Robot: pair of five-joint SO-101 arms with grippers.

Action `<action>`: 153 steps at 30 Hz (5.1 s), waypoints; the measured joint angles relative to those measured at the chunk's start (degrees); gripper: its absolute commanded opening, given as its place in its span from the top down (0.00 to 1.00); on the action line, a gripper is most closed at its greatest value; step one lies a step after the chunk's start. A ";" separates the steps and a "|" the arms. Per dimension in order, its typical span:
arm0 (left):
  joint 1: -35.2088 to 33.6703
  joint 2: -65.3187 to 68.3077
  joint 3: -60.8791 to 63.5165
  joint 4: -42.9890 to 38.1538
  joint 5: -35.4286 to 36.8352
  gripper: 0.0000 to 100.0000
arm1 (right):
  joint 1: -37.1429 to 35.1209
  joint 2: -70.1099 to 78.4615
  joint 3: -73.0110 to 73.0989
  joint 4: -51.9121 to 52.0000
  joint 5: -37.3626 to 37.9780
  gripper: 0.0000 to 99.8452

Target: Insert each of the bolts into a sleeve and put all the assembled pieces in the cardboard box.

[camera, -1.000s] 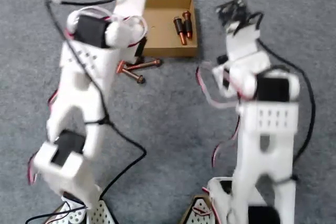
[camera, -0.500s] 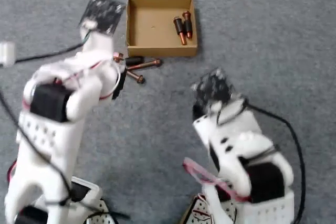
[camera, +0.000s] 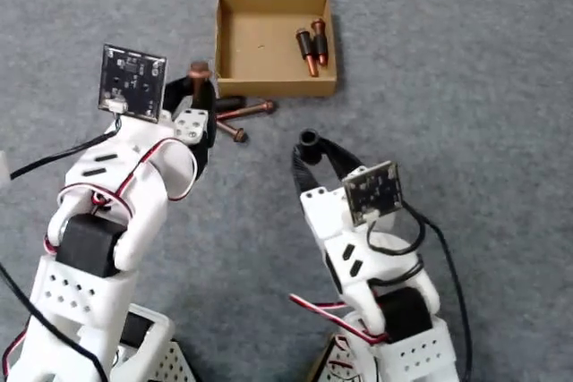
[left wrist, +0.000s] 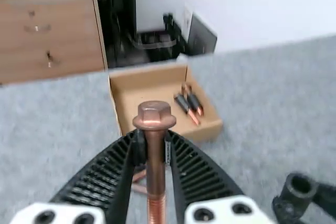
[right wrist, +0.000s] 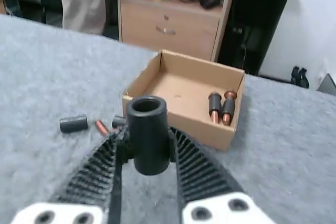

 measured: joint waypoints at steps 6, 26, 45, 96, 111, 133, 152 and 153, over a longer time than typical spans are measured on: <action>6.68 3.52 0.00 -5.10 -3.43 0.98 | -2.20 -5.36 10.29 -11.16 -0.26 1.00; 18.55 9.41 -3.96 -3.43 -9.41 0.98 | -3.52 -0.53 11.43 -16.00 -8.53 1.00; 13.36 9.41 1.32 -15.82 6.15 0.98 | -3.52 -0.26 11.43 -16.35 -10.29 1.00; 20.22 -3.08 14.42 -28.57 6.86 0.98 | -3.52 0.26 11.43 -14.42 -8.70 1.00; 18.20 -3.08 22.77 -35.52 7.12 0.98 | -3.52 0.26 11.43 -14.42 -8.70 1.00; 17.76 8.88 20.57 -44.40 3.96 0.98 | -3.34 0.26 11.43 -14.42 -8.70 1.00; 17.76 1.23 26.37 -37.10 3.96 0.98 | -3.52 0.35 11.43 -14.33 -8.70 1.00; 17.85 0.53 26.81 -36.40 4.04 0.98 | -3.52 0.35 11.43 -14.33 -8.70 1.00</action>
